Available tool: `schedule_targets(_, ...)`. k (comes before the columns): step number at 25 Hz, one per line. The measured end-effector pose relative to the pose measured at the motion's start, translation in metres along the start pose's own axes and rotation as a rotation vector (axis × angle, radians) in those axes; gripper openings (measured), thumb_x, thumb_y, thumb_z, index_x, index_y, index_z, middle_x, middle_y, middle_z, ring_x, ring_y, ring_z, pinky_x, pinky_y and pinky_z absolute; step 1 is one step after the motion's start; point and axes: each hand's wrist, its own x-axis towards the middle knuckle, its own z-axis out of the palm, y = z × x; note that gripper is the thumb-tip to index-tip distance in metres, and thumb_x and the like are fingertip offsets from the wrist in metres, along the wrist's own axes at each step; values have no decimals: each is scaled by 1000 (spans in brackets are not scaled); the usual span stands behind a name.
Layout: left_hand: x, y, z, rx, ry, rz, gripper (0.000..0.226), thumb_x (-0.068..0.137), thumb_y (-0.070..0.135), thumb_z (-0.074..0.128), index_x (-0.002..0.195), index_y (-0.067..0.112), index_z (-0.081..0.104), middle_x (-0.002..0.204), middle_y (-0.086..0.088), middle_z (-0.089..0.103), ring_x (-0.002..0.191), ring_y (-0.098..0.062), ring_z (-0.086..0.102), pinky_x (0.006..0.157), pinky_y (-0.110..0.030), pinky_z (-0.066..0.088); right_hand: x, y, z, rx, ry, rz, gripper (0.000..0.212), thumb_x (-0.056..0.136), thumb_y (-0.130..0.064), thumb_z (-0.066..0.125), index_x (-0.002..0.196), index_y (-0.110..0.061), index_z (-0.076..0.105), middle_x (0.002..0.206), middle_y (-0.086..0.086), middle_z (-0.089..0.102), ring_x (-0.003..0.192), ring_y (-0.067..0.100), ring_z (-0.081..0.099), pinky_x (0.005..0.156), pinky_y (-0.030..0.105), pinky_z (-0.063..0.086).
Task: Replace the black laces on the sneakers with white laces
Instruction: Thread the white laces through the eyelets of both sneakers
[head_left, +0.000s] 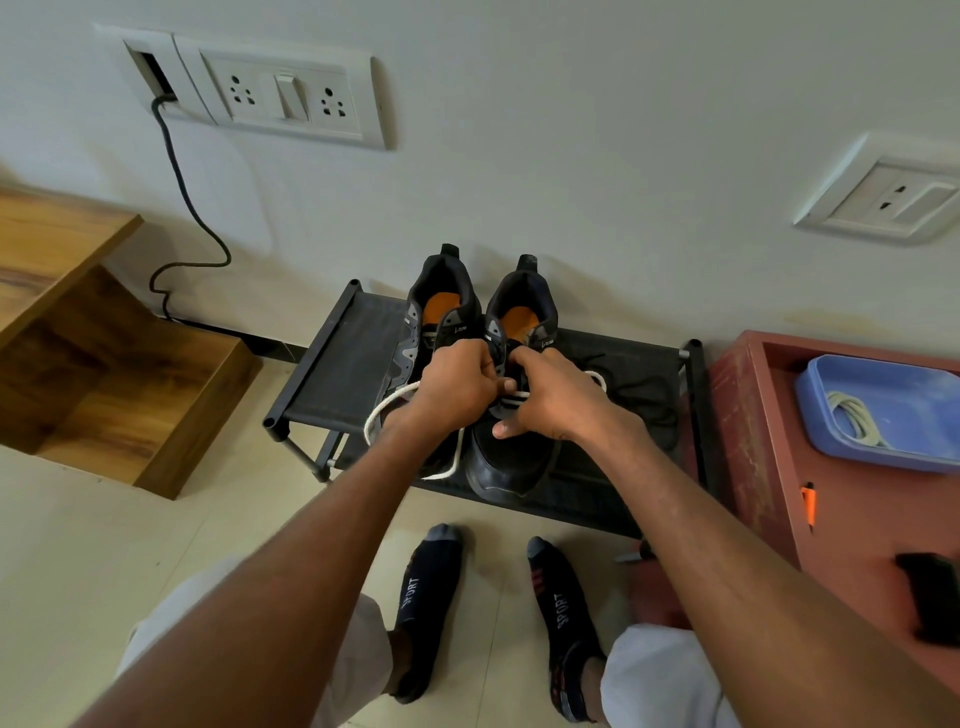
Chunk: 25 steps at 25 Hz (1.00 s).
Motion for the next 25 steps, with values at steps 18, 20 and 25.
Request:
schedule_targets(18, 9, -3, -25, 400, -93, 117, 29, 85, 41, 82, 79, 17, 68, 80, -1, 66, 79, -22, 64, 68, -36, 53, -3, -5, -1, -105, 15, 6, 97, 68, -53, 93, 148, -34, 42, 149, 5, 48, 133, 35, 54, 106, 60, 47)
schedule_targets(20, 8, 0, -26, 347, -88, 124, 28, 89, 30, 80, 72, 19, 61, 74, 2, 61, 76, -20, 61, 65, -32, 46, -2, -5, -1, -103, 14, 8, 97, 68, -53, 93, 148, -33, 42, 148, 6, 48, 132, 35, 54, 105, 59, 49)
schedule_targets(25, -3, 26, -50, -745, 119, 201, 22, 106, 19, 58, 85, 13, 54, 82, -9, 71, 79, -27, 71, 76, -42, 59, -4, -1, -3, -160, 12, 28, 103, 72, -56, 90, 156, -35, 33, 156, 10, 40, 142, 40, 41, 112, 65, 35)
